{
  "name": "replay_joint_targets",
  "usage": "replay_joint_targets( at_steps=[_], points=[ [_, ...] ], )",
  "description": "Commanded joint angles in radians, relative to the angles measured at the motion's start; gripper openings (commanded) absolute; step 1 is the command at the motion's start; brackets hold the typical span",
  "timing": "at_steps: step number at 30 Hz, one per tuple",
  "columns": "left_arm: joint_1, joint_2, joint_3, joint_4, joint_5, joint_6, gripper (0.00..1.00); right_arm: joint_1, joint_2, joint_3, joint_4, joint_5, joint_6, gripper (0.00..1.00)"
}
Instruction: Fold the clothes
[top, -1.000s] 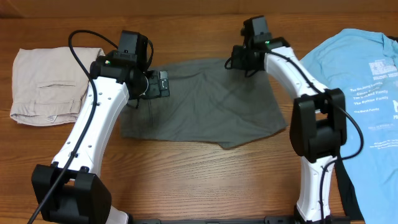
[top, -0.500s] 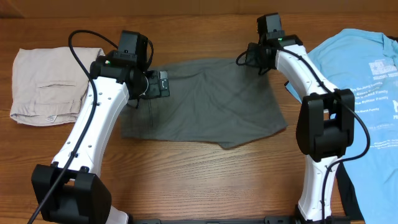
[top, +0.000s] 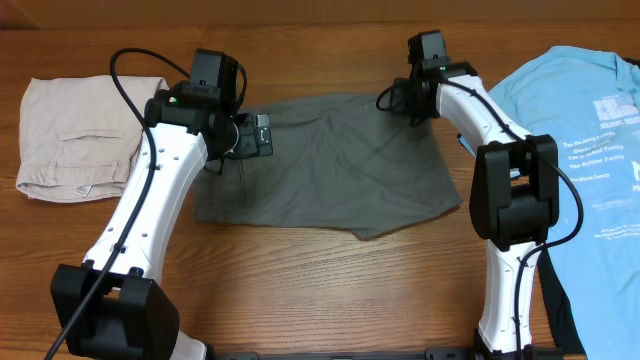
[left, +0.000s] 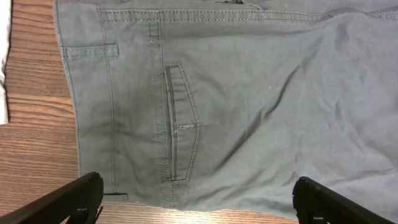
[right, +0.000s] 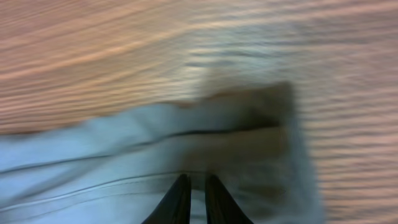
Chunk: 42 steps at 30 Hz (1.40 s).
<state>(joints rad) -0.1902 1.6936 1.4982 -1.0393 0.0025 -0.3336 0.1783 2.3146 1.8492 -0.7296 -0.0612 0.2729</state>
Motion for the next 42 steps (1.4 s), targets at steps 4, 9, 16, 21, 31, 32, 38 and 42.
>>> replay_joint_targets(
  at_steps=[4, 9, 16, 21, 31, 32, 38, 42],
  points=[
    [0.001, 0.006, 0.002, 0.004, -0.013, 0.005, 1.00, 0.020, -0.116, 0.106, -0.022, -0.467, -0.007, 0.10],
    [0.001, 0.006, 0.002, 0.004, -0.014, 0.005, 1.00, 0.093, -0.094, 0.079, -0.035, -0.525, 0.023, 0.04],
    [0.001, 0.006, 0.002, 0.004, -0.014, 0.005, 1.00, 0.211, -0.027, 0.074, -0.023, -0.433, 0.023, 0.04],
    [0.001, 0.006, 0.002, 0.004, -0.014, 0.005, 1.00, 0.267, 0.010, 0.074, 0.026, -0.397, 0.024, 0.04],
    [0.001, 0.006, 0.002, 0.004, -0.014, 0.005, 1.00, 0.319, 0.068, 0.074, 0.124, -0.365, 0.047, 0.04],
    [0.001, 0.006, 0.002, 0.004, -0.013, 0.005, 1.00, 0.321, 0.074, 0.074, 0.133, -0.365, 0.047, 0.04],
    [0.001, 0.006, 0.002, 0.004, -0.014, 0.005, 1.00, 0.341, 0.129, 0.074, 0.215, -0.358, 0.082, 0.04],
    [0.001, 0.006, 0.002, 0.004, -0.013, 0.005, 1.00, 0.346, 0.170, 0.074, 0.285, -0.358, 0.095, 0.04]
  ],
)
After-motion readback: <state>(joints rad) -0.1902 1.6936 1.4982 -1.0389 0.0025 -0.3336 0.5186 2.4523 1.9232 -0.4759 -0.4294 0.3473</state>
